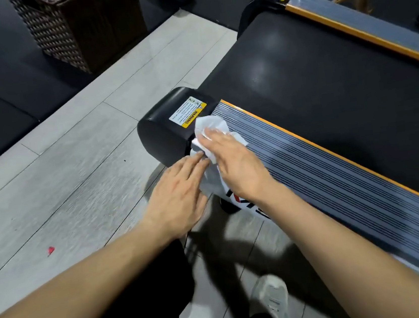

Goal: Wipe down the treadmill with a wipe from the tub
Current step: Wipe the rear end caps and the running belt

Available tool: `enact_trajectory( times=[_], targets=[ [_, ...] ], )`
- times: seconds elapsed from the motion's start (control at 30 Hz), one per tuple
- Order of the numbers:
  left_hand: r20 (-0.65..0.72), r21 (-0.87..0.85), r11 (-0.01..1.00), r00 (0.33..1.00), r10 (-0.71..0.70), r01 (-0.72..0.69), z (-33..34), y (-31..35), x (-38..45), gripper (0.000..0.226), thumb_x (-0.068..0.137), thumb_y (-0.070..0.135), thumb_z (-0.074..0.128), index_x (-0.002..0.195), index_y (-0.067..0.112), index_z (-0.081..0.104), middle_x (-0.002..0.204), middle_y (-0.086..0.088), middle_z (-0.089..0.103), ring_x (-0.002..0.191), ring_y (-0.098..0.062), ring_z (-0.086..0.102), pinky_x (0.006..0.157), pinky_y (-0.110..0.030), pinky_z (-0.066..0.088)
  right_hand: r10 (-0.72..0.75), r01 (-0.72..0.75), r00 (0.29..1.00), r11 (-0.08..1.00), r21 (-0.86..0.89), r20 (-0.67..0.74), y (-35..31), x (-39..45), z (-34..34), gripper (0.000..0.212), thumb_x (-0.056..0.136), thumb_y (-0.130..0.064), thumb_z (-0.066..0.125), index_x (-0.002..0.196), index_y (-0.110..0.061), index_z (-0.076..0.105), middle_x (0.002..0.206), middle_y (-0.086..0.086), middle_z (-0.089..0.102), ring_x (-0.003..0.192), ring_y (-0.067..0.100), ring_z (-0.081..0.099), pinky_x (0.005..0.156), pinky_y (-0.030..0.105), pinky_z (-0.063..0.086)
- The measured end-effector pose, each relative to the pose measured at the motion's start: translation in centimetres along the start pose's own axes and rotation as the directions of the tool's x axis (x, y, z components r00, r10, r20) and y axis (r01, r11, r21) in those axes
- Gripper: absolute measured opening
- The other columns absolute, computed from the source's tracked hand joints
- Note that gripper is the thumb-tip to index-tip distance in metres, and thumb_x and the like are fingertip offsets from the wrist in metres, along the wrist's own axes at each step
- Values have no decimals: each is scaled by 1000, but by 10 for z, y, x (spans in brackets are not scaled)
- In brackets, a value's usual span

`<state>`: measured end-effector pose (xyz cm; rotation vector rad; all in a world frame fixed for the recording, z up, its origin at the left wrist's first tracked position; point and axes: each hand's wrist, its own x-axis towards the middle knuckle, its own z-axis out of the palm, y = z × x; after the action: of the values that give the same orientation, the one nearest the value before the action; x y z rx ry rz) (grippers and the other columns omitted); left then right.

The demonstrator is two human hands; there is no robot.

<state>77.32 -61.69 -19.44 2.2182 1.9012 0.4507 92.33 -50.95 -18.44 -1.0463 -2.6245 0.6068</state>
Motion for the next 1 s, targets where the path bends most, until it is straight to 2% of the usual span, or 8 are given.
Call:
enact_trajectory(
  times=[0.1, 0.17, 0.23, 0.4, 0.47, 0.6, 0.8, 1.0],
  targets=[
    [-86, -72, 987, 985, -148, 142, -8, -12, 2, 63, 87, 28, 39, 146, 8, 46, 151, -16, 42, 125, -36, 50, 108, -45, 41, 145, -148, 985, 989, -26, -89, 30, 1, -11, 48, 104, -12, 37, 150, -20, 48, 157, 2, 43, 144, 22, 39, 116, 45, 37],
    [-106, -114, 956, 954, -282, 270, -13, -28, 14, 68, 90, 19, 49, 155, 13, 33, 162, -13, 25, 137, -38, 40, 114, -50, 38, 283, -286, 940, 958, 12, -191, 42, 11, -15, 45, 104, -13, 39, 147, -21, 50, 155, 3, 45, 137, 28, 44, 108, 49, 43],
    [-64, -138, 929, 933, -355, 344, -15, -47, 29, 79, 91, 13, 53, 162, 19, 18, 170, -8, 6, 151, -36, 22, 121, -51, 27, 275, -277, 943, 961, 15, -187, 33, 21, -9, 45, 103, -12, 41, 147, -18, 50, 156, 5, 42, 140, 28, 41, 110, 46, 41],
    [68, -67, 961, 962, -265, 269, -10, -63, 50, 80, 93, 13, 53, 163, 17, 15, 171, -9, 3, 158, -30, -1, 128, -44, 9, 3, -10, 991, 999, -54, -136, -3, 24, 24, 45, 103, -13, 42, 147, -12, 50, 153, 11, 47, 144, 28, 39, 121, 45, 30],
    [66, -70, 960, 962, -265, 270, -9, -60, 47, 81, 92, 11, 53, 163, 16, 14, 171, -9, 2, 158, -30, -3, 128, -43, 8, -20, 7, 991, 995, -95, -133, 5, 14, 26, 49, 101, -8, 46, 150, -12, 47, 154, 9, 47, 146, 26, 38, 122, 45, 27],
    [78, -74, 956, 958, -277, 283, -8, -53, 44, 86, 92, 12, 53, 164, 17, 7, 171, -8, -4, 157, -30, -6, 128, -41, 5, -6, -12, 993, 988, -156, -116, 26, -44, 4, 56, 100, 1, 54, 153, -11, 40, 156, 9, 44, 149, 22, 33, 124, 42, 26],
    [161, -22, 954, 943, -291, 298, -10, -56, 47, 89, 94, 22, 51, 163, 21, -6, 170, -7, -15, 157, -29, -12, 128, -45, 6, 212, -223, 963, 973, -55, -167, 41, -134, -33, 48, 106, -17, 51, 153, -22, 42, 158, -9, 34, 148, -6, 18, 124, 36, 25],
    [219, 84, 949, 924, -314, 302, -19, -57, 54, 87, 96, 28, 49, 163, 26, -6, 171, -5, -11, 157, -27, -8, 127, -43, 9, 259, -252, 956, 966, 62, -139, 41, -55, -21, 46, 106, -14, 45, 150, -21, 47, 160, 2, 38, 150, 18, 30, 119, 45, 32]
  ],
)
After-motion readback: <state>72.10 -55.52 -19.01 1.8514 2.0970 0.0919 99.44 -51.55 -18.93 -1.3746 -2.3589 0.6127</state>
